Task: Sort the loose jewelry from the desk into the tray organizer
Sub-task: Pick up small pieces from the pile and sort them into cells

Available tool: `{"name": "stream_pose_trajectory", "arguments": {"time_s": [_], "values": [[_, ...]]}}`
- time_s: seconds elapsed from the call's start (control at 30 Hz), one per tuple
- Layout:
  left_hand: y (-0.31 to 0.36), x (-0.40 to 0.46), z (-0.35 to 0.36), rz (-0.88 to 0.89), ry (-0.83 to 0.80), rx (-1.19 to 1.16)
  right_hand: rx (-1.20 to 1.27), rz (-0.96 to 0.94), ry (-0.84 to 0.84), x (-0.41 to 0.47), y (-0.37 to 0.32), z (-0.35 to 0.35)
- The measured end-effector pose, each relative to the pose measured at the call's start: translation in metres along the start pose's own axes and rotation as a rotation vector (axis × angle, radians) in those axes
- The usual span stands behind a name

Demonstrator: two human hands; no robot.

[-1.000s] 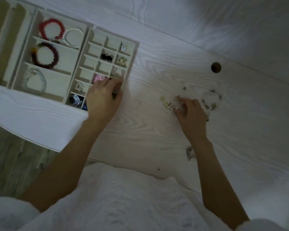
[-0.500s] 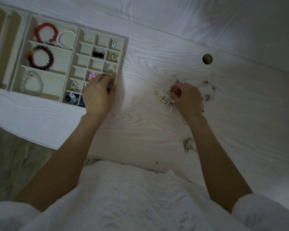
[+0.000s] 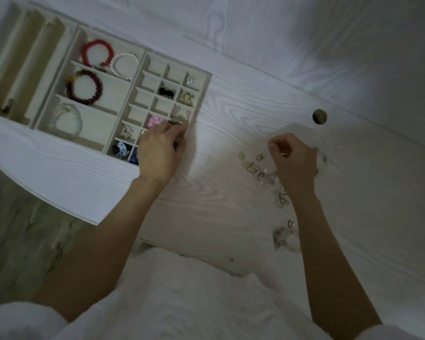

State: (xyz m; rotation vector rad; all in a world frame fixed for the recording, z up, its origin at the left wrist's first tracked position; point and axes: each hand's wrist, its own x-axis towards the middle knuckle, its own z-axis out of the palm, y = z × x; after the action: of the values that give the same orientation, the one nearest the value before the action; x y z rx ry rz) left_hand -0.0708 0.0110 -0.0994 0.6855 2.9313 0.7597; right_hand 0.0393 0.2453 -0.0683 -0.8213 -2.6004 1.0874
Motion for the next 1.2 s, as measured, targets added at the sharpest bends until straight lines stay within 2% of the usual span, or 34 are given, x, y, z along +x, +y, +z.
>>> {"name": "stream_pose_trajectory", "arguments": {"time_s": [0.1, 0.23, 0.37, 0.53, 0.7, 0.9, 1.07, 1.2], "values": [[-0.004, 0.004, -0.003, 0.026, -0.008, -0.046, 0.147, -0.058, -0.006, 0.021, -0.033, 0.008], [-0.022, 0.012, -0.02, -0.041, 0.103, -0.092, 0.249, -0.059, -0.175, 0.065, -0.078, 0.054], [-0.06, 0.017, -0.036, -0.201, 0.203, -0.09, 0.052, -0.228, -0.234, 0.102, -0.107, 0.107], [-0.092, 0.017, -0.038, -0.309, 0.17, -0.096, -0.177, -0.412, -0.164, 0.123, -0.121, 0.145], [-0.092, 0.02, -0.04, -0.348, 0.157, -0.177, -0.249, -0.469, -0.183, 0.124, -0.123, 0.155], [-0.093, 0.02, -0.037, -0.344, 0.158, -0.201, -0.303, -0.565, -0.081, 0.127, -0.118, 0.145], [-0.094, 0.022, -0.039, -0.344, 0.153, -0.218, -0.33, -0.651, -0.245, 0.129, -0.111, 0.149], [-0.095, 0.022, -0.039, -0.339, 0.156, -0.235, -0.413, -0.631, -0.198, 0.134, -0.114, 0.146]]}}
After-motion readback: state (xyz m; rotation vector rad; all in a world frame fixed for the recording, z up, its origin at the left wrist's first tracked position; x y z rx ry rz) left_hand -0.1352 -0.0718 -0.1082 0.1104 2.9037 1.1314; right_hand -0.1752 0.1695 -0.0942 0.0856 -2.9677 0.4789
